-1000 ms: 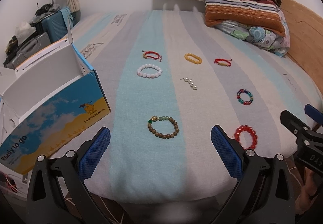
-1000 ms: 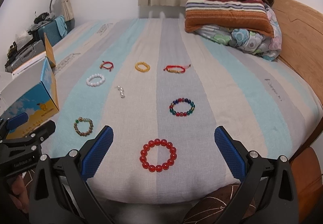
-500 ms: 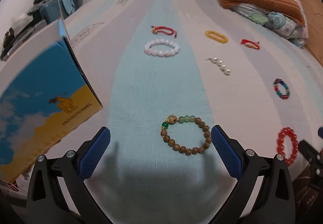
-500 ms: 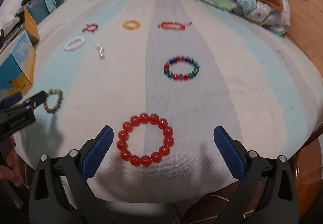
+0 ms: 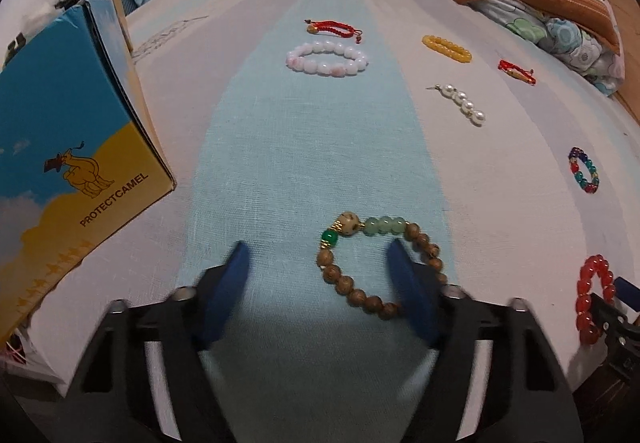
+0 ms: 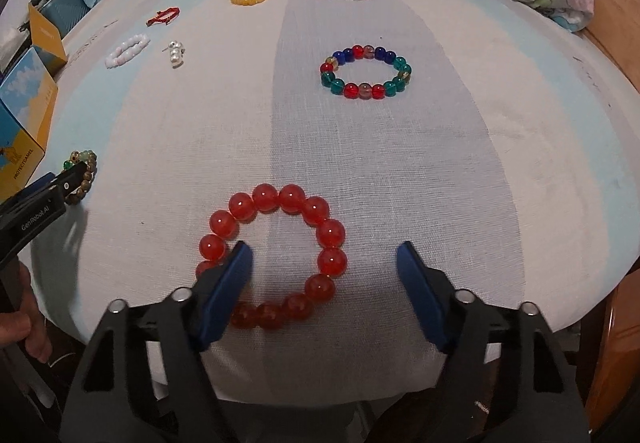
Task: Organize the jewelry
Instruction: 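Grasp the green-brown bead bracelet with the left tool while the right tool grasps the red bead bracelet, then carry both bracelets into the white box and open both tools to release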
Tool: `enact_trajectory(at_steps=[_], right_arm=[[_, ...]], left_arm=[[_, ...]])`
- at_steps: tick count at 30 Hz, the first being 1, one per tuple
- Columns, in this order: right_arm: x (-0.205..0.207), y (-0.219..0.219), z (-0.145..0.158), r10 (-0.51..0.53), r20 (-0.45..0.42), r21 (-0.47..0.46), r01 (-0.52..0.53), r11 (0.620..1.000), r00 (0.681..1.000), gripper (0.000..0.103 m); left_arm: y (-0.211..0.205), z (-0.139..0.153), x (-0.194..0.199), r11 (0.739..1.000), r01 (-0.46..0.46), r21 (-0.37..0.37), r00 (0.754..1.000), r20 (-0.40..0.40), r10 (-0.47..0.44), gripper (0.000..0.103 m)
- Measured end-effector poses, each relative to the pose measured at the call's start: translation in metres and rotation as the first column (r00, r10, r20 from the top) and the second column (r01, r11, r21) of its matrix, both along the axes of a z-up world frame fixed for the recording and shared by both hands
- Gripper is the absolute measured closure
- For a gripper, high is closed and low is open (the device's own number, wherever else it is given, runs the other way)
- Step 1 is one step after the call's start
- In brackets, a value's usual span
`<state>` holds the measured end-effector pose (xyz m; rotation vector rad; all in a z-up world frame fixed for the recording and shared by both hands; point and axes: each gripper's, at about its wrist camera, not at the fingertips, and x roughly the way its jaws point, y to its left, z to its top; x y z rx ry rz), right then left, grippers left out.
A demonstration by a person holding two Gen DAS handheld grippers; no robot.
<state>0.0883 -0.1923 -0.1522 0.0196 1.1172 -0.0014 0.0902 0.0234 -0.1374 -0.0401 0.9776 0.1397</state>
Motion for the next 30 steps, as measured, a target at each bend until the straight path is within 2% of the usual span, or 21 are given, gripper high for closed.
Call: enact_trajectory(at_steps=[2, 3, 6, 7, 10, 15, 24, 30], right_arm=[[-0.001, -0.001, 0.002, -0.001, -0.001, 0.01, 0.001, 1.0, 1.0, 0.051], [-0.001, -0.001, 0.003, -0.003, 0.0, 0.008, 0.003, 1.0, 1.0, 0.061], [0.0, -0.004, 0.005, -0.014, 0.002, -0.004, 0.014, 1.0, 1.0, 0.082], [0.001, -0.006, 0.006, -0.019, 0.002, -0.001, 0.019, 1.0, 1.0, 0.086], [0.002, -0.012, 0.009, -0.024, 0.006, 0.03, 0.024, 0.999, 1.0, 0.088], [-0.001, -0.014, 0.021, -0.015, 0.043, 0.054, 0.013, 0.998, 0.999, 0.09], [-0.007, -0.009, 0.05, 0.016, 0.1, 0.119, -0.028, 0.993, 0.995, 0.09], [-0.008, 0.002, 0.069, 0.042, 0.134, 0.119, -0.058, 0.991, 0.99, 0.09]], left_arm=[[-0.002, 0.002, -0.002, 1.0, 0.01, -0.01, 1.0, -0.009, -0.01, 0.063], [-0.003, 0.002, -0.001, 1.0, 0.016, -0.019, 1.0, -0.017, -0.017, 0.067], [-0.004, 0.004, 0.0, 0.998, 0.02, -0.056, 0.999, -0.043, -0.023, 0.089], [-0.004, 0.004, 0.0, 0.997, 0.019, -0.068, 0.999, -0.048, -0.022, 0.092], [-0.006, 0.006, 0.0, 0.997, 0.022, -0.078, 0.998, -0.06, -0.027, 0.096], [-0.008, 0.013, -0.001, 0.994, 0.04, -0.104, 0.997, -0.063, -0.047, 0.096], [-0.007, 0.04, -0.011, 0.99, 0.053, -0.13, 0.998, -0.038, -0.058, 0.096], [-0.006, 0.065, -0.015, 0.988, 0.065, -0.139, 0.997, -0.023, -0.069, 0.096]])
